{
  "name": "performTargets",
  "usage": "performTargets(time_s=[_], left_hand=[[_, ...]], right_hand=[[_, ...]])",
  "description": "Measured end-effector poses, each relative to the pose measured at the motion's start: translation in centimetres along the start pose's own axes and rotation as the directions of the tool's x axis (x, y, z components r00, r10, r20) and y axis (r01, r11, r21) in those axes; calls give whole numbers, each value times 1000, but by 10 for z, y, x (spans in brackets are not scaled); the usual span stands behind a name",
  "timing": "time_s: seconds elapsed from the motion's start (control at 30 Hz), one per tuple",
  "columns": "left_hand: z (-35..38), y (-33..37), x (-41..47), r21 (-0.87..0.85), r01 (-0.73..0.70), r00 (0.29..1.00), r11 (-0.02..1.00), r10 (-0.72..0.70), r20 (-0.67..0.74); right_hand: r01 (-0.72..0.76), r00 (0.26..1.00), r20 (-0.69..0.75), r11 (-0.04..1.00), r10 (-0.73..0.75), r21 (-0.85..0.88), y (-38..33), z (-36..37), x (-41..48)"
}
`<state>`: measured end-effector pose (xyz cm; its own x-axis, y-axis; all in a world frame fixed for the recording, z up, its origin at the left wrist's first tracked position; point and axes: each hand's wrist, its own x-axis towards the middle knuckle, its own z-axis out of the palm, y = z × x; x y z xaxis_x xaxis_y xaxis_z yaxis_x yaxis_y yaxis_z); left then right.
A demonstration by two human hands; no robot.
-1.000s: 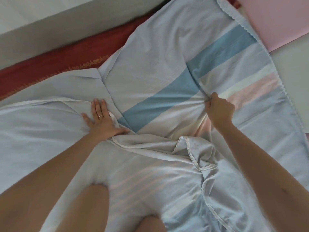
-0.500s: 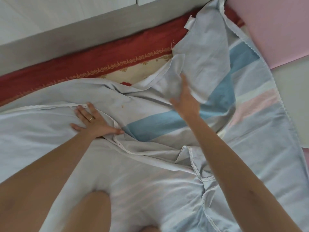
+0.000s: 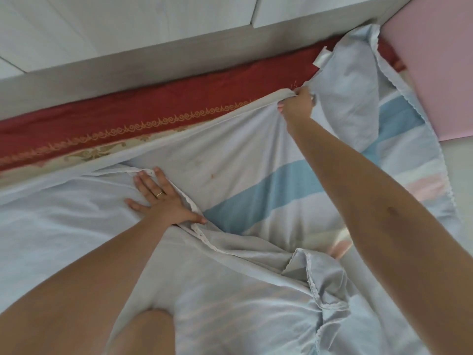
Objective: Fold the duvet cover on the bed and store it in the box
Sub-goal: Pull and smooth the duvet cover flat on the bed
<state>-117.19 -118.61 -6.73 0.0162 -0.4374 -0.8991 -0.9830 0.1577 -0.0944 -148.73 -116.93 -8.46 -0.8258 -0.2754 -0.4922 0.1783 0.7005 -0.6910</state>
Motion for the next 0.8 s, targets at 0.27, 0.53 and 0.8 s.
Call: performTargets(time_s=[0.27, 0.53, 0.8], left_hand=[[-4, 2, 6, -10, 12, 999, 1000, -12, 37], [-10, 1, 6, -48, -21, 998, 999, 24, 63], [-4, -2, 18, -54, -42, 999, 998, 43, 14]], right_hand=[[405, 914, 102, 880, -392, -247, 24, 47, -51], [855, 469, 816, -58, -338, -516, 48, 105, -110], [436, 889, 407, 665, -212, -606, -57, 140, -71]])
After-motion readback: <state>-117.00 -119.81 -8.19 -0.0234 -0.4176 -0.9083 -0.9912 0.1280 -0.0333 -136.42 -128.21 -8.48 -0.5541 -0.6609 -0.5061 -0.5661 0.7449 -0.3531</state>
